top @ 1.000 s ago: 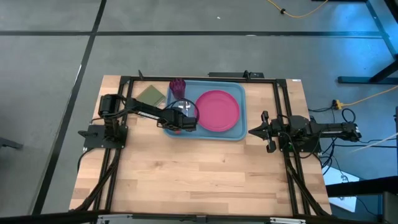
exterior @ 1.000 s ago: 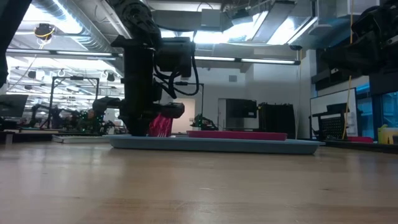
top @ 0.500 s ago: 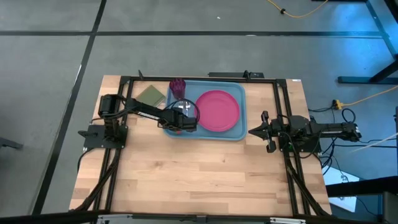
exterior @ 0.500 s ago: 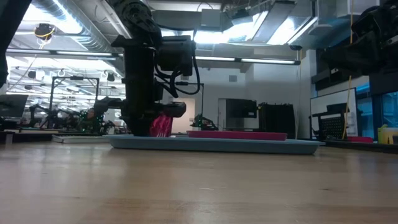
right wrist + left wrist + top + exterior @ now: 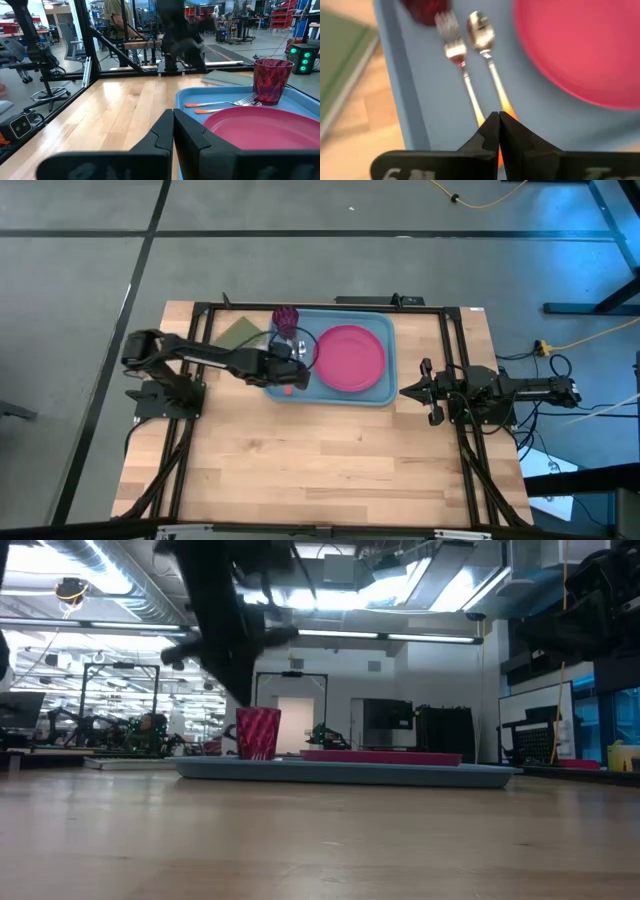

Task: Pick and place plate/cup/fork/spoon on tray
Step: Return to Home Position

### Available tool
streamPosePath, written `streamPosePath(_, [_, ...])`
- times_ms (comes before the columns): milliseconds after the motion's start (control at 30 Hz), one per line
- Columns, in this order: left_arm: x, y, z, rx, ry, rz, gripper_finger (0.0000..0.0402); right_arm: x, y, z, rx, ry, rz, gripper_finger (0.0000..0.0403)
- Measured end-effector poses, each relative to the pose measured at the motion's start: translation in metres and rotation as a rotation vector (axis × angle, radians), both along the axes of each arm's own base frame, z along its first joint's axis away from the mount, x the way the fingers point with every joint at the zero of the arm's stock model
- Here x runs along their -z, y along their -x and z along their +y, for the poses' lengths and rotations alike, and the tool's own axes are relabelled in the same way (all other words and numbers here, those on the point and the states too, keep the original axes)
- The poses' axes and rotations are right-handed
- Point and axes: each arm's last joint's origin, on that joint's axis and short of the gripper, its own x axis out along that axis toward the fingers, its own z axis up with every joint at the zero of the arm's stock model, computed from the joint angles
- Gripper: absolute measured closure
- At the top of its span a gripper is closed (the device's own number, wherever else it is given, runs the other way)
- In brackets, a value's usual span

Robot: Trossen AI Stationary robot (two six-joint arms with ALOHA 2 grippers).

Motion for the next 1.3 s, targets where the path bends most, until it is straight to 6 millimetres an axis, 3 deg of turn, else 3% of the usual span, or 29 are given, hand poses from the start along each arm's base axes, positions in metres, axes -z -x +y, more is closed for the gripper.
streamPosePath(300, [-0.056, 0.028, -0.020, 0.257, -0.087, -0.104, 0.0402, 0.000, 0.000, 0.000, 0.000, 0.000, 0.000, 0.0386])
streamPosePath(500, [-0.081, 0.041, -0.038, 0.679, -0.301, -0.025, 0.0402, 0.000, 0.000, 0.000, 0.000, 0.000, 0.000, 0.0386])
streamPosePath(633, [-0.087, 0.043, -0.045, 0.884, -0.368, -0.012, 0.0402, 0.000, 0.000, 0.000, 0.000, 0.000, 0.001, 0.0386])
streamPosePath(800, [-0.061, 0.050, -0.039, 1.054, -0.380, -0.007, 0.0402, 0.000, 0.000, 0.000, 0.000, 0.000, 0.001, 0.0386])
streamPosePath(867, [-0.047, 0.058, -0.032, 1.095, -0.393, -0.094, 0.0402, 0.000, 0.000, 0.000, 0.000, 0.000, 0.001, 0.0386])
streamPosePath(1100, [-0.002, 0.114, -0.008, 1.112, -0.545, -0.529, 0.0402, 0.000, 0.000, 0.000, 0.000, 0.000, 0.001, 0.0386])
streamPosePath(1300, [0.036, 0.154, -0.007, 1.031, -0.593, -0.724, 0.0402, 0.000, 0.000, 0.000, 0.000, 0.000, 0.001, 0.0386])
